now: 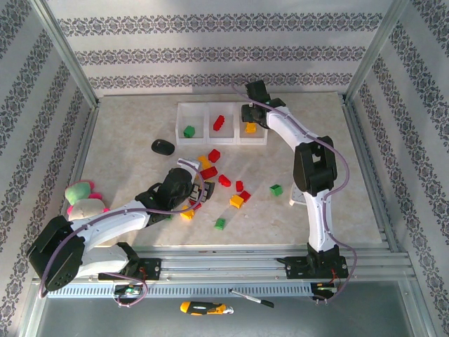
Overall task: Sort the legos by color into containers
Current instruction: Place the lego in the container, then pick up the lego from the middle-right of the table.
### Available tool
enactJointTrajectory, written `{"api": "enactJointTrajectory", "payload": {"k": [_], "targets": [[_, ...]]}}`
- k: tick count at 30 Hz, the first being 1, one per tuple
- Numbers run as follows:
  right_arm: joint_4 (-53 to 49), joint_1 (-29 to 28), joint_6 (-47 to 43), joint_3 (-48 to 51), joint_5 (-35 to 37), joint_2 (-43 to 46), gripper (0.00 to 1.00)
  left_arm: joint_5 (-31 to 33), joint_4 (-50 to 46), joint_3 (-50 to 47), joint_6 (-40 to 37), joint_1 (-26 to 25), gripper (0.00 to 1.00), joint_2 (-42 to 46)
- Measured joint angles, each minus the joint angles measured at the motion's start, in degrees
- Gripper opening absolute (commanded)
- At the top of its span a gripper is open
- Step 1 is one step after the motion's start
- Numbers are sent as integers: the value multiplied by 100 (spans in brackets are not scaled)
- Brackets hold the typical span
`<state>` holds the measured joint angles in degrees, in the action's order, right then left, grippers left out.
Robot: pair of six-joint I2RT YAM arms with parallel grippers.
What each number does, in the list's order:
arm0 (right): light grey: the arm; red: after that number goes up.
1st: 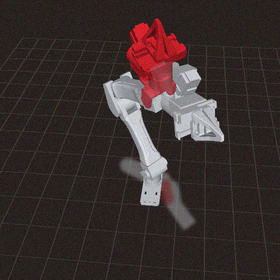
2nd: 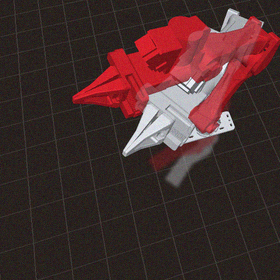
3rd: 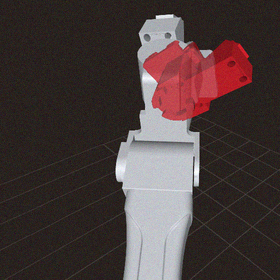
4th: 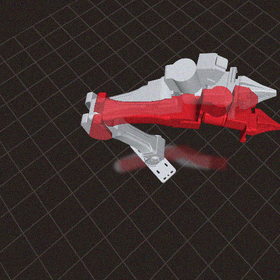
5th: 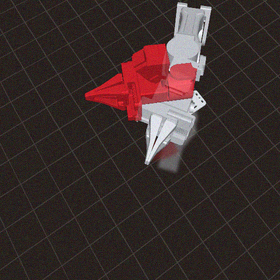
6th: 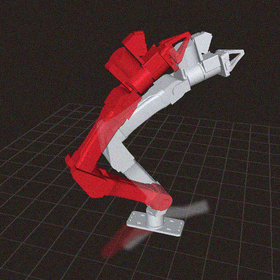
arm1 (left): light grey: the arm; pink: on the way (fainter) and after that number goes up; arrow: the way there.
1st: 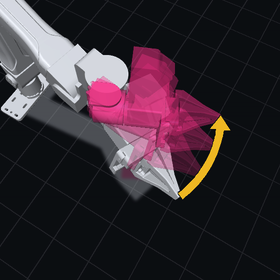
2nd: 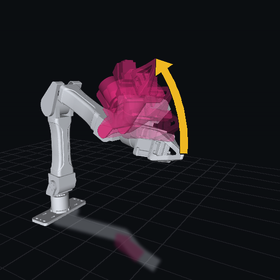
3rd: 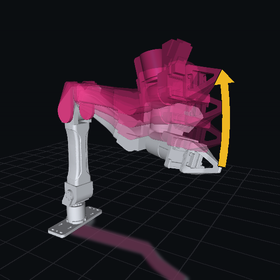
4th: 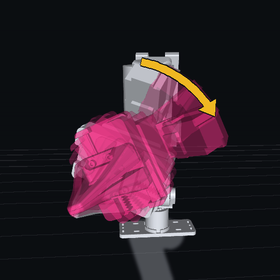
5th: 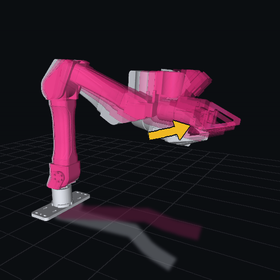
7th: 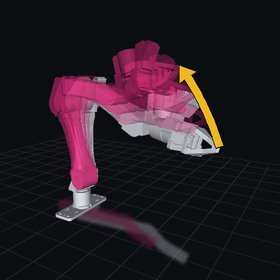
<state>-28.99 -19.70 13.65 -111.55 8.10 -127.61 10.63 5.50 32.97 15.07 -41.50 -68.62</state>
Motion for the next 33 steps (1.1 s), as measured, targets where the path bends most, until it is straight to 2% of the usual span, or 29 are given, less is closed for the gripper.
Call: {"api": "enactJointTrajectory", "payload": {"k": [4, 7, 10, 12, 17, 23, 28, 33], "targets": [[116, -2, -9, 564, -98, 450, 67, -4, 0, 0, -4, 0, 99, -2], [229, -2, -39, 1362, -197, 1169, 77, -96, 9, 0, -105, 0, 100, 0], [289, -2, -98, 2227, -299, 2026, 85, -442, 37, 0, -328, 0, 98, 0], [208, 0, -166, 2758, -345, 2583, 87, -857, 55, 4, -575, -2, 100, 0], [-468, 0, -302, 3687, -348, 3324, 86, -1888, 256, 4, -1156, -2, 99, -4], [-1497, 9, -354, 4522, -487, 3366, 84, -2771, 697, 4, -1604, -2, 99, -149], [-1943, 9, -398, 4597, -758, 2990, 77, -3250, 844, 22, -1786, -2, 99, -358], [-2096, 9, -507, 4553, -807, 2465, 65, -3469, 1071, 26, -1803, -2, 99, -391]]}}
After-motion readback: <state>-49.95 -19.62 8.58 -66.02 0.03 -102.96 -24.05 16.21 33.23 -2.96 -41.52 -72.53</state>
